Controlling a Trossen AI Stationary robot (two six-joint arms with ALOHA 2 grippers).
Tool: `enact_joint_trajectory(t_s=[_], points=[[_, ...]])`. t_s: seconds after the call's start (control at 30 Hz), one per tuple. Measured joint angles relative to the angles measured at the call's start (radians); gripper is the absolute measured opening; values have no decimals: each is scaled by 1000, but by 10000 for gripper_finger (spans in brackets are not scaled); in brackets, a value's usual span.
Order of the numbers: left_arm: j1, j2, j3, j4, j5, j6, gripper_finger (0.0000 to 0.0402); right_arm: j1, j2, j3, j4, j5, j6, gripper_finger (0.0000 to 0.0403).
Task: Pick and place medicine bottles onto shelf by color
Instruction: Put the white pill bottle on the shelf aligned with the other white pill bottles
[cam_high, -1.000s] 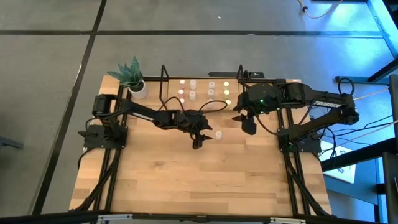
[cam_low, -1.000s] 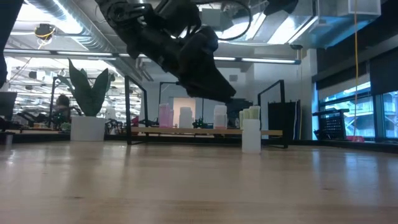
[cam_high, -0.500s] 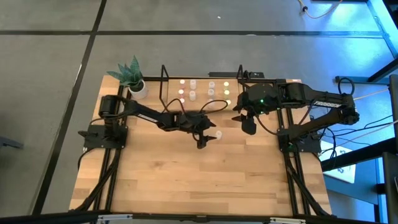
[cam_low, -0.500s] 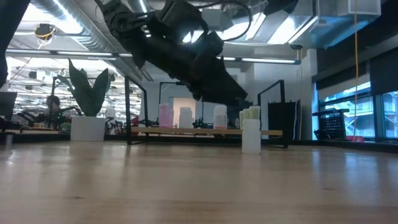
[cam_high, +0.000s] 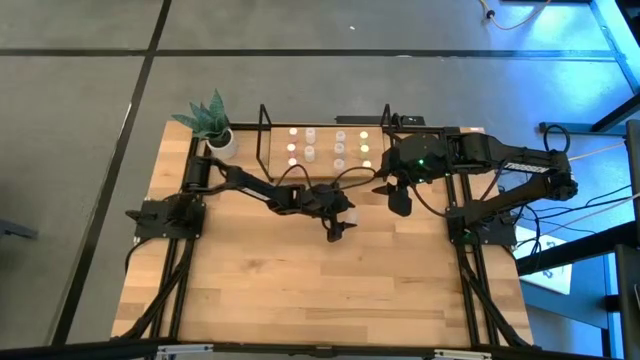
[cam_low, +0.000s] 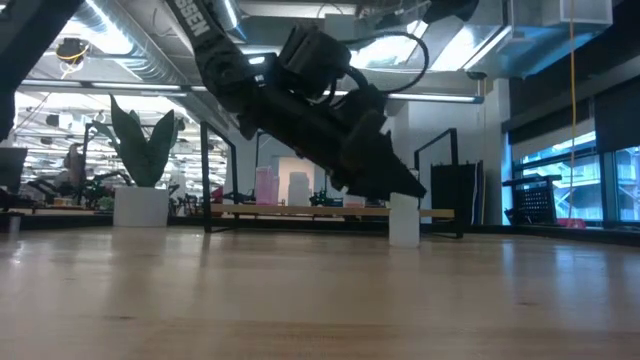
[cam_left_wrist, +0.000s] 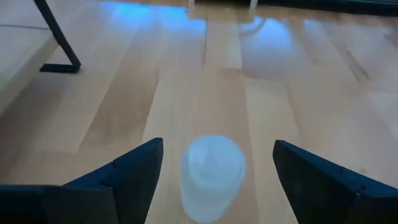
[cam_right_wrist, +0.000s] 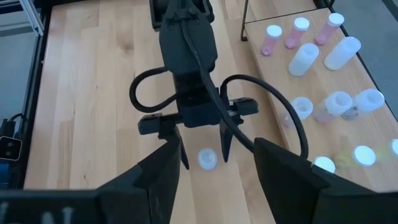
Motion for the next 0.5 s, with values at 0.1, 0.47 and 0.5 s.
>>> enact_joint_trajectory(t_s=[0.1, 0.47, 0.5], points=[[0, 3, 0, -9, -5, -1, 299, 0, 0, 0, 4, 0, 0, 204], [-12, 3, 0, -30, -78, 2, 297, 0, 0, 0, 4, 0, 0, 204], [-13, 3, 0, -30, -85, 2, 295, 0, 0, 0, 4, 0, 0, 204]])
